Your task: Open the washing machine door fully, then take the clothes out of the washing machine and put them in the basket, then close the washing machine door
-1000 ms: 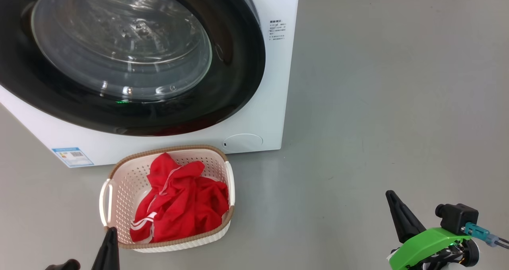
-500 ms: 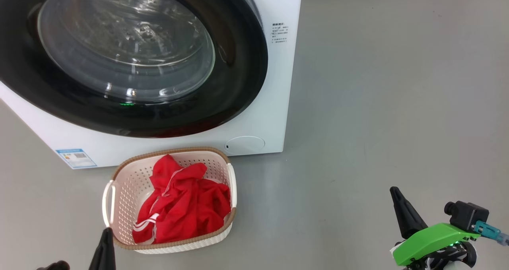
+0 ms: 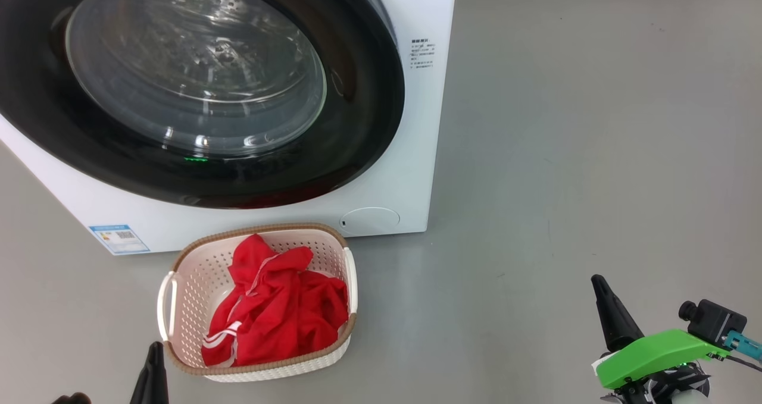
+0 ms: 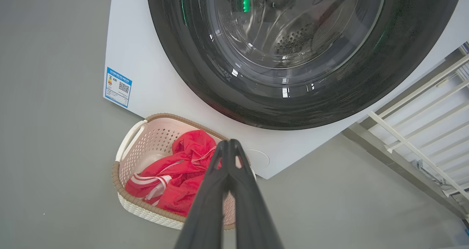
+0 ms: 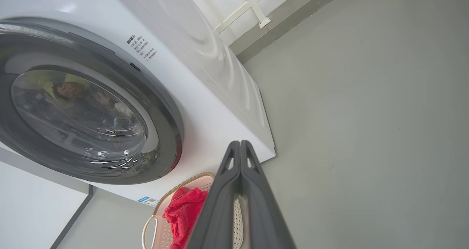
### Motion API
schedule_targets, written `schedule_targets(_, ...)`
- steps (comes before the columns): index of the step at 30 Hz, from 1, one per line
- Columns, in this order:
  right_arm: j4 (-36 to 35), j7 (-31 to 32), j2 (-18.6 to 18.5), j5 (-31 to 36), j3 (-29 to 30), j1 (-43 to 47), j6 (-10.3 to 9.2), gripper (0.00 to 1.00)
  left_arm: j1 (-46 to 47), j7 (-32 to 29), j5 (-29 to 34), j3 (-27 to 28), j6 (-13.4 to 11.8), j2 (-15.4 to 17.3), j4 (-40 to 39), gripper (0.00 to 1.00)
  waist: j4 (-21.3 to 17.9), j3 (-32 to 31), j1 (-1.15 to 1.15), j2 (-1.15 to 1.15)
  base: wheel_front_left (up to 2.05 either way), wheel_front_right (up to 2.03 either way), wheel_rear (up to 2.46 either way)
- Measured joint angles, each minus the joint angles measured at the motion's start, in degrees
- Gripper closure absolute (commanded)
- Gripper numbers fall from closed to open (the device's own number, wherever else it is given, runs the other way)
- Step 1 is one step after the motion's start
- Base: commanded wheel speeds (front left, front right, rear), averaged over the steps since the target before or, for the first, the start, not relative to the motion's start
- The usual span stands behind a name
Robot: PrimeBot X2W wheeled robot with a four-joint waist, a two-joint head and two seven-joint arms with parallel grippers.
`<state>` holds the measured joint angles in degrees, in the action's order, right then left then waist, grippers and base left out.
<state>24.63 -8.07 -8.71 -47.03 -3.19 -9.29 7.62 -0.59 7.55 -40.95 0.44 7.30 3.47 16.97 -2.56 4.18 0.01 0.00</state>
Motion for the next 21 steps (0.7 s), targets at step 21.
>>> schedule_targets(21,-2.2,3.5,1.4,-11.0,2.4,1.2,-0.02,1.00,1.1,-3.5,-12.7,1.1,0.0,-0.3,-0.3,1.00,0.6,-1.0,0.00,0.00,0.00,0.00,0.00)
